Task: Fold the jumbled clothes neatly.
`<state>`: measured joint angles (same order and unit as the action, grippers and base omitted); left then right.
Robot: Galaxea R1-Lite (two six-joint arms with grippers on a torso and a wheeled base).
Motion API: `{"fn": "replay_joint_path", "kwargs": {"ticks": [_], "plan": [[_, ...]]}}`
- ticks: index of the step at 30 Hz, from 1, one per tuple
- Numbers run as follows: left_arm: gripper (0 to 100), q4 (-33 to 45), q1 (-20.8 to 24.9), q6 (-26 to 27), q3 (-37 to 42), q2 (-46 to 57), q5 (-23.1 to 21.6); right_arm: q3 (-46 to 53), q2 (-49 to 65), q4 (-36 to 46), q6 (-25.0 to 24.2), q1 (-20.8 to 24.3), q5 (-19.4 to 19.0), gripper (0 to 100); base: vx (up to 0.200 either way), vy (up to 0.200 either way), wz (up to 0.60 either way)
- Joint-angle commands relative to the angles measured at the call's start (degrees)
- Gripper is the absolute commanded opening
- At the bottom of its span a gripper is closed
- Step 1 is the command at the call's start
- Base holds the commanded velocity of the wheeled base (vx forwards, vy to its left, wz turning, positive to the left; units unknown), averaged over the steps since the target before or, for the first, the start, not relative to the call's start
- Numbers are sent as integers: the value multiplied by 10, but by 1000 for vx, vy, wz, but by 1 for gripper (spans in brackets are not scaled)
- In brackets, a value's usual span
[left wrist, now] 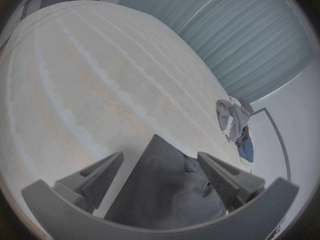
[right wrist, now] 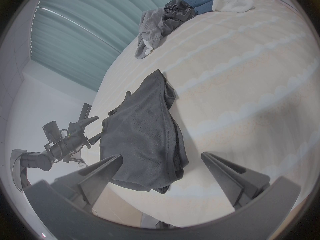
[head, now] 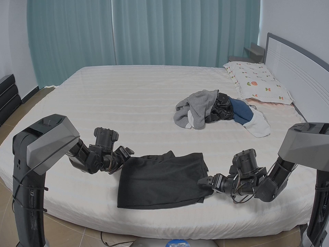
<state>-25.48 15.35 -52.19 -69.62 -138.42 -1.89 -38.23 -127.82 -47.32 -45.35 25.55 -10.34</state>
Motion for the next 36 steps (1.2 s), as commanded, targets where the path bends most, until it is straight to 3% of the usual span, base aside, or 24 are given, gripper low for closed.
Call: {"fn": "replay_joint_path", "kwargs": {"ticks": [1, 11, 18, 19, 24, 29, 36], "plan": [[0, 17, 6, 10, -31, -26, 9, -1, -9, 0, 0, 0, 0, 100, 0, 0, 0], [0, 11, 6, -12, -30, -26, 70, -2, -13, 0, 3, 2, 18, 100, 0, 0, 0], [0, 11, -1, -27, -26, -25, 71, -19, -14, 1, 5, 9, 24, 100, 0, 0, 0], [0, 11, -1, -27, -26, -25, 71, -25, -15, 7, 6, 13, 28, 0, 0, 0, 0], [0, 11, -1, -27, -26, -25, 71, -19, -14, 12, 15, 16, 43, 0, 0, 0, 0], [0, 11, -3, -27, -28, -26, 69, -1, -4, 50, 64, 14, 60, 0, 0, 0, 0], [0, 11, -3, -24, -27, -26, 69, 18, 11, 54, 72, 13, 61, 0, 0, 0, 0]]}}
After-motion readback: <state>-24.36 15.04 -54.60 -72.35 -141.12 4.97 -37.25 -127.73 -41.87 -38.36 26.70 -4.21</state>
